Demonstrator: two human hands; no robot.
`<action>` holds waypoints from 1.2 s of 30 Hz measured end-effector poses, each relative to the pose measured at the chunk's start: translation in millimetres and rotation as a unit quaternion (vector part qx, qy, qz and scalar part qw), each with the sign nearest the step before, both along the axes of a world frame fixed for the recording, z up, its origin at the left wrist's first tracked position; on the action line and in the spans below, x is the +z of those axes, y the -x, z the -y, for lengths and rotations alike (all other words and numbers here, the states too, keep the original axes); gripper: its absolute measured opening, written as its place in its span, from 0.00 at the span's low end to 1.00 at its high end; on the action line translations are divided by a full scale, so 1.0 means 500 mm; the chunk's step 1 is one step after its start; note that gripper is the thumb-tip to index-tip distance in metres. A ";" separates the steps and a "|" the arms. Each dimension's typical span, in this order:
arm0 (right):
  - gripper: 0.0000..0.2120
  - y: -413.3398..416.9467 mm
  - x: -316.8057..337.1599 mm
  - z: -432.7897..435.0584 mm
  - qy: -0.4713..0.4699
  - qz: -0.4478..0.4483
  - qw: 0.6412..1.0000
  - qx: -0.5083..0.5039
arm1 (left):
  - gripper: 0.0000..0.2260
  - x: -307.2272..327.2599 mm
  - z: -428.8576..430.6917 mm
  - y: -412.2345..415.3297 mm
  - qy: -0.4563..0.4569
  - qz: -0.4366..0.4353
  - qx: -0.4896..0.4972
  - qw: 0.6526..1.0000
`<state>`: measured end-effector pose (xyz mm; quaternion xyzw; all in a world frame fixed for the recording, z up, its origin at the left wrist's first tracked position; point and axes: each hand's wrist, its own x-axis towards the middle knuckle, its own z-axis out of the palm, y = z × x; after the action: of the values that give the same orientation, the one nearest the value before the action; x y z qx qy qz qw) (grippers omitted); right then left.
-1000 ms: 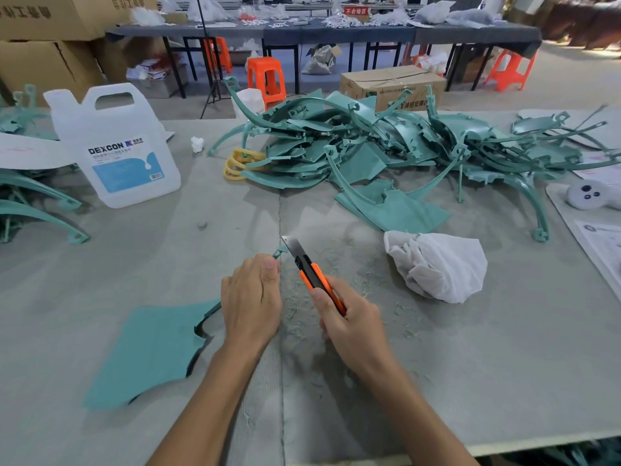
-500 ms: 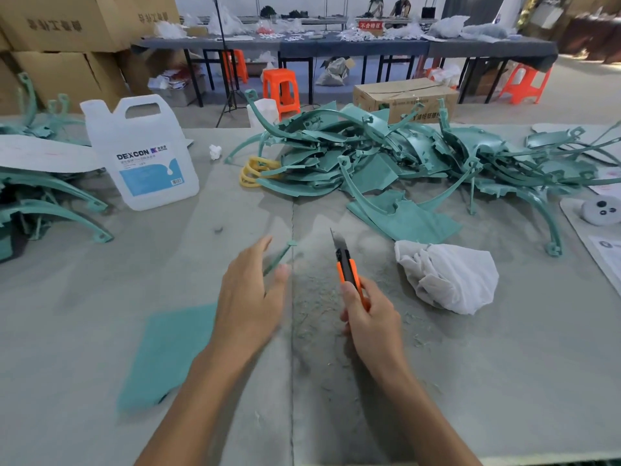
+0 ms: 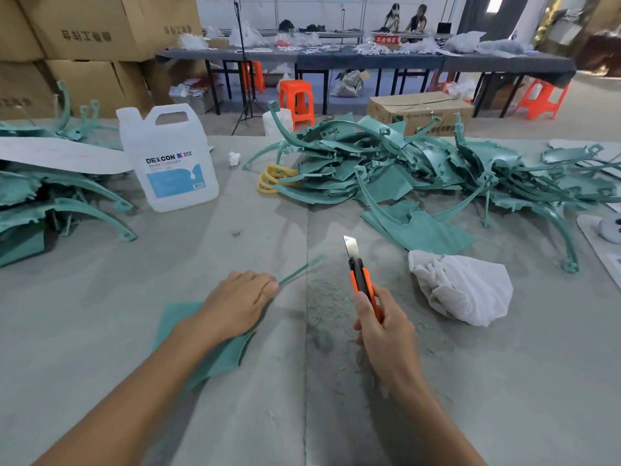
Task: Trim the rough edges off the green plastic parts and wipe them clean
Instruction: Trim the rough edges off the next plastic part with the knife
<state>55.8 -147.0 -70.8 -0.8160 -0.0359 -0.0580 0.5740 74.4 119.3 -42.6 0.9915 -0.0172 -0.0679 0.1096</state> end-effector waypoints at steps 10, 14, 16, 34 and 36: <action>0.10 -0.060 0.024 0.012 0.296 0.063 0.953 0.030 | 0.17 0.030 0.018 -0.033 0.062 -0.141 0.000 0.988; 0.12 -0.073 0.028 0.001 0.333 0.078 0.939 0.047 | 0.18 0.025 0.012 -0.043 0.086 -0.143 0.013 0.986; 0.11 -0.076 0.027 -0.002 0.335 0.084 0.937 0.054 | 0.19 0.021 0.009 -0.048 0.093 -0.143 0.015 0.985; 0.10 -0.105 0.036 -0.004 0.314 0.118 0.939 0.079 | 0.19 0.011 0.010 -0.033 0.089 -0.108 0.005 0.990; 0.10 -0.105 0.031 -0.010 0.347 0.112 0.928 0.079 | 0.19 0.012 0.012 -0.031 0.091 -0.110 0.010 0.990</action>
<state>108.3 -141.9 -55.2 -0.9470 -0.1824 -0.0871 0.2498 89.8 113.1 -36.6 0.9641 -0.0013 -0.1735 0.2011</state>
